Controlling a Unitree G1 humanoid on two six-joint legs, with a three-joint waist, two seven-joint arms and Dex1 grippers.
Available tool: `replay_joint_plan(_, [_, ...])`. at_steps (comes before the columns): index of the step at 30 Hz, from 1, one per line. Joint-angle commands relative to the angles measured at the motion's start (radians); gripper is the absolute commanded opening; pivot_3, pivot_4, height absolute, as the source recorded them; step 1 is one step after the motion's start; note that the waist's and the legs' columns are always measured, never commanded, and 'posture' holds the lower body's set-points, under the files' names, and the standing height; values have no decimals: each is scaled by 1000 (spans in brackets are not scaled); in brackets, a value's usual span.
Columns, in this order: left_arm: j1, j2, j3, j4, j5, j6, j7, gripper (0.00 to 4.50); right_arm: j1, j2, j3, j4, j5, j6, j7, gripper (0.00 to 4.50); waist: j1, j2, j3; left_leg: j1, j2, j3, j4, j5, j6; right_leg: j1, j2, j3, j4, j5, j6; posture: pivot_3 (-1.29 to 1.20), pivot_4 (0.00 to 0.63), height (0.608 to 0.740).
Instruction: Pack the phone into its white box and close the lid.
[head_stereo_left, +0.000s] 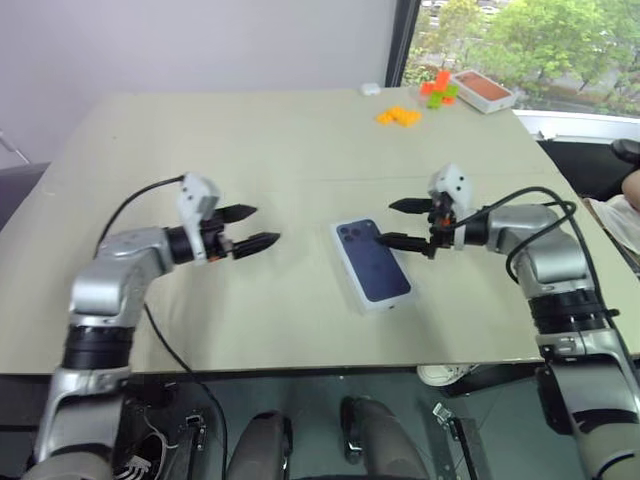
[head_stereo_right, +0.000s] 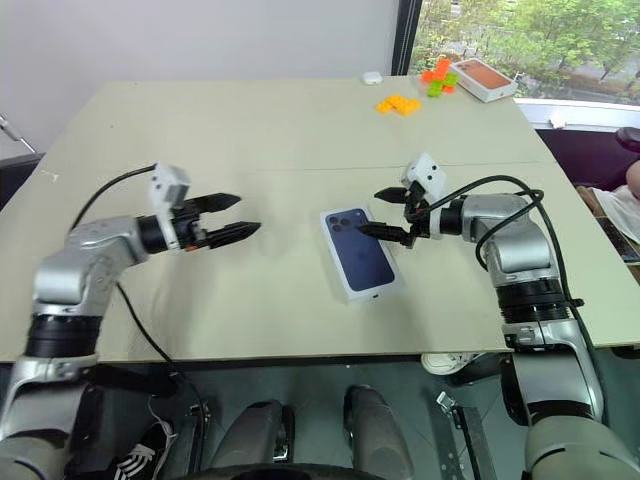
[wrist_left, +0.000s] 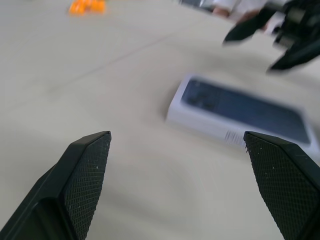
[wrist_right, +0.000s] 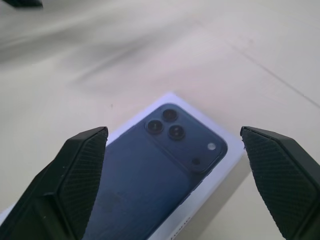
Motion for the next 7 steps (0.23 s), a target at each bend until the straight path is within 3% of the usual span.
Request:
replay_joint_plan(1, [76, 59, 60, -79, -58, 24, -34, 4500, -10, -20, -51, 26, 21, -32, -8, 4472, -1, 0, 0, 0, 0, 0, 0, 0, 0, 0, 0, 0, 0, 0, 0, 0, 150, 740])
replay_joint_plan(7, [224, 106, 155, -96, -57, -59, -23, 4500, -28, -24, -84, 169, -8, -106, -64, 4472, -1, 0, 0, 0, 0, 1, -2, 0, 0, 0, -3, 0, -2, 0, 0, 0, 150, 740])
